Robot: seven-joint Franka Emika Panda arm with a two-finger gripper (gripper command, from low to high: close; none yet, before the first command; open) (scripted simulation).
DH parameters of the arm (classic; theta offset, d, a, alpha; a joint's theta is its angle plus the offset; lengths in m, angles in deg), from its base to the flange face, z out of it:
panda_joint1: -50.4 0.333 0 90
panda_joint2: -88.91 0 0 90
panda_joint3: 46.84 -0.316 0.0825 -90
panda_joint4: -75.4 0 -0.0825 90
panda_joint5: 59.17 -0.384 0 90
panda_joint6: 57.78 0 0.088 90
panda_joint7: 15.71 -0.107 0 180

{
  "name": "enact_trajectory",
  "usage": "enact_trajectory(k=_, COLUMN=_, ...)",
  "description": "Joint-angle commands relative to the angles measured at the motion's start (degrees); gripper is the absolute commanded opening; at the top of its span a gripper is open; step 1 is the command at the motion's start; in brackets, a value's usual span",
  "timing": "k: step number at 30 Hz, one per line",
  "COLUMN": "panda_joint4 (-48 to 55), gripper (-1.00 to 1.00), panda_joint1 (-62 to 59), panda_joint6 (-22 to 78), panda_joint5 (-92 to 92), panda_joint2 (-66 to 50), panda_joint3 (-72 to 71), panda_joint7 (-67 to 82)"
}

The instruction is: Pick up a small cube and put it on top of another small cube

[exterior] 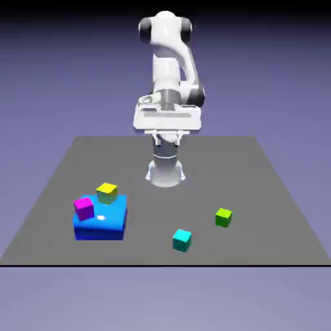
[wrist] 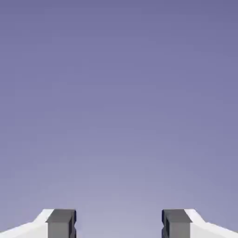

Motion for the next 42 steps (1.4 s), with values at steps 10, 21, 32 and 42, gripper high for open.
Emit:
enact_trajectory(k=10, panda_joint4=11.3, gripper=0.0, panda_joint1=9.4, panda_joint6=14.8, panda_joint5=7.4, panda_joint2=-20.8, panda_joint3=4.5, panda_joint7=14.0)
enact_trajectory(k=21, panda_joint4=23.7, gripper=0.0, panda_joint1=19.8, panda_joint6=31.1, panda_joint5=15.5, panda_joint2=-43.6, panda_joint3=9.4, panda_joint7=29.4)
enact_trajectory(k=32, panda_joint4=26.4, gripper=-1.0, panda_joint1=21.6, panda_joint6=29.8, panda_joint5=18.1, panda_joint2=-53.6, panda_joint3=10.9, panda_joint7=32.1)
enact_trajectory(k=42, panda_joint4=23.0, gripper=-1.0, panda_joint1=6.7, panda_joint6=49.7, panda_joint5=12.8, panda_joint2=-32.9, panda_joint3=20.3, panda_joint7=17.6)
